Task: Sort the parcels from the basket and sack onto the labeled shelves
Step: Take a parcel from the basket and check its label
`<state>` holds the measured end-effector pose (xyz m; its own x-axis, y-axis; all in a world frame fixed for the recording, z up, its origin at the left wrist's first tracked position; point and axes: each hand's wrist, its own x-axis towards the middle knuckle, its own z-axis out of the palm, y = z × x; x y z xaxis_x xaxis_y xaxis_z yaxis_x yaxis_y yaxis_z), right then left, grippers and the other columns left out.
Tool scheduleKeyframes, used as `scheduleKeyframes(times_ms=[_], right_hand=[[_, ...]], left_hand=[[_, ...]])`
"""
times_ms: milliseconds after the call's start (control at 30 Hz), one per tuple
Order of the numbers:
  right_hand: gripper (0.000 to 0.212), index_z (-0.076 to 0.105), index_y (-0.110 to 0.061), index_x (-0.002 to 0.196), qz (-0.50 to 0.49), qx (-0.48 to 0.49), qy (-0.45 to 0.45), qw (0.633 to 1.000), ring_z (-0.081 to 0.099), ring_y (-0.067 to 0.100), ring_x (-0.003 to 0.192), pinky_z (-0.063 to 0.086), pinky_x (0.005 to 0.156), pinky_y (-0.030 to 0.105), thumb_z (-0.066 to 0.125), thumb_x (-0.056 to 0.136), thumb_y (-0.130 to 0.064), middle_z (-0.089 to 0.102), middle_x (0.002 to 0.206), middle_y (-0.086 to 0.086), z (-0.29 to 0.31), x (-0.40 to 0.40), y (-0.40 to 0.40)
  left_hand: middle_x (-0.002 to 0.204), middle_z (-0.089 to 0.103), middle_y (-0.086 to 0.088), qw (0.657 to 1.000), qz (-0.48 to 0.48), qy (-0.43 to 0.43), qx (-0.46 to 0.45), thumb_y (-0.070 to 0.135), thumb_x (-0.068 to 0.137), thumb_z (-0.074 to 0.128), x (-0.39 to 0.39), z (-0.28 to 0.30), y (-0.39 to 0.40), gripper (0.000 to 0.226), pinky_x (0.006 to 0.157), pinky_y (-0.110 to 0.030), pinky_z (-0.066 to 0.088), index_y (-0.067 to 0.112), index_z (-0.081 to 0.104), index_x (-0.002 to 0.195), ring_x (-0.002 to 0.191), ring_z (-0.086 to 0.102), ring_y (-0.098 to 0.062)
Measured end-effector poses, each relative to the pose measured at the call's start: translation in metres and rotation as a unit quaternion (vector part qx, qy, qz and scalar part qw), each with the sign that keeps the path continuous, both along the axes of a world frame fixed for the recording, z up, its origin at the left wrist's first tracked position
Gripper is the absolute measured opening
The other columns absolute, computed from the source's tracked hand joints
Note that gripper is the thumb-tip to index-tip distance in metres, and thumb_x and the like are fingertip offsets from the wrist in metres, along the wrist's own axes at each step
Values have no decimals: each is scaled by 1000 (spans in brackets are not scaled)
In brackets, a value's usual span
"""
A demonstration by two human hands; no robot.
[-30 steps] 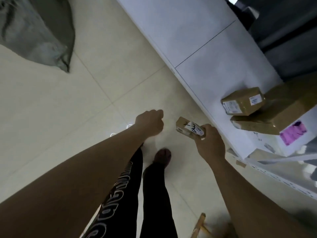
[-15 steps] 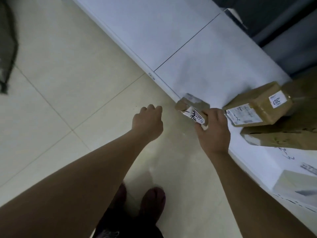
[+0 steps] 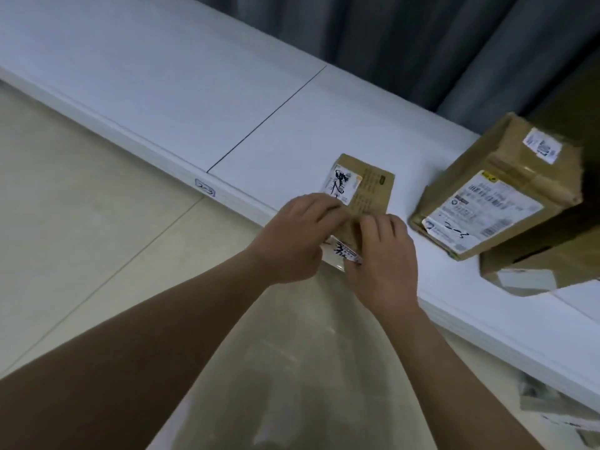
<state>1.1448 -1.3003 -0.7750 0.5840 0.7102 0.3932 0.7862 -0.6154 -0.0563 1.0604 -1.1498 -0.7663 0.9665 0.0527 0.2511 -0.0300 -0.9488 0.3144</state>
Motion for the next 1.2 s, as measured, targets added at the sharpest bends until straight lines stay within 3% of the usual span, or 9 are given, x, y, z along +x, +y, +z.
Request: scheduleKeyframes(times_ms=[100,200,300,367,400,533,767,967,1200], right_hand=[[64,56,-9,121,31,-14,51,998,50,34,118,45,98,47,73,60,-9,57,126,10,3,5,-11],[81,41,-14,143,50,-82,140,985,31,31,140,30,113,52,72,68,-20,39,149,10,5,6,-29],[75,41,-18,145,25,15,248,968,24,20,143,22,115,27,62,74,-35,32,152,2,12,-7,-42],[57,52,-18,132,-25,133,268,954,33,14,133,20,101,5,52,78,-35,42,138,-7,14,-19,-46],[48,57,-18,124,-53,183,255,948,40,14,125,22,94,0,50,79,-33,47,128,-9,11,-23,-49],[26,64,-15,105,-105,216,196,951,44,12,101,29,78,9,48,85,-21,56,109,-3,-3,-21,-66],[19,66,-13,104,-152,166,173,959,45,18,103,29,79,23,54,89,-12,56,108,-1,2,1,-91],[20,67,-12,107,-177,145,180,957,49,22,107,33,83,26,55,91,-11,57,112,4,11,15,-92],[20,67,-12,106,-182,147,172,957,49,22,110,35,85,28,54,91,-11,59,116,4,12,17,-84]], left_hand=[[129,54,-9,1000,-19,17,16,20,63,32,6,-7,-6,72,101,-35,34,8,54,131,119,48,-26],[140,46,-6,998,-24,58,7,22,69,40,7,0,-13,69,106,-43,33,11,48,137,130,42,-25],[151,34,-5,997,-8,72,20,30,84,59,4,7,-16,61,115,-46,17,17,42,141,142,26,-24],[144,43,-13,997,-1,52,49,41,85,64,4,9,-14,54,112,-48,24,17,54,133,136,35,-33],[138,50,-14,996,-2,54,65,44,85,64,6,10,-14,51,108,-48,30,16,58,127,130,42,-35],[109,64,-14,996,-5,50,74,35,76,76,16,10,-18,42,84,-43,49,7,66,106,101,61,-36],[144,41,-2,993,26,78,86,36,98,48,52,15,-30,43,108,-40,31,18,42,137,134,35,-21],[141,45,-3,989,64,104,81,19,97,48,90,17,-34,38,101,-41,37,17,45,136,134,35,-22],[141,44,-5,987,77,124,66,17,97,45,122,20,-36,40,102,-44,40,16,43,137,136,33,-25]])
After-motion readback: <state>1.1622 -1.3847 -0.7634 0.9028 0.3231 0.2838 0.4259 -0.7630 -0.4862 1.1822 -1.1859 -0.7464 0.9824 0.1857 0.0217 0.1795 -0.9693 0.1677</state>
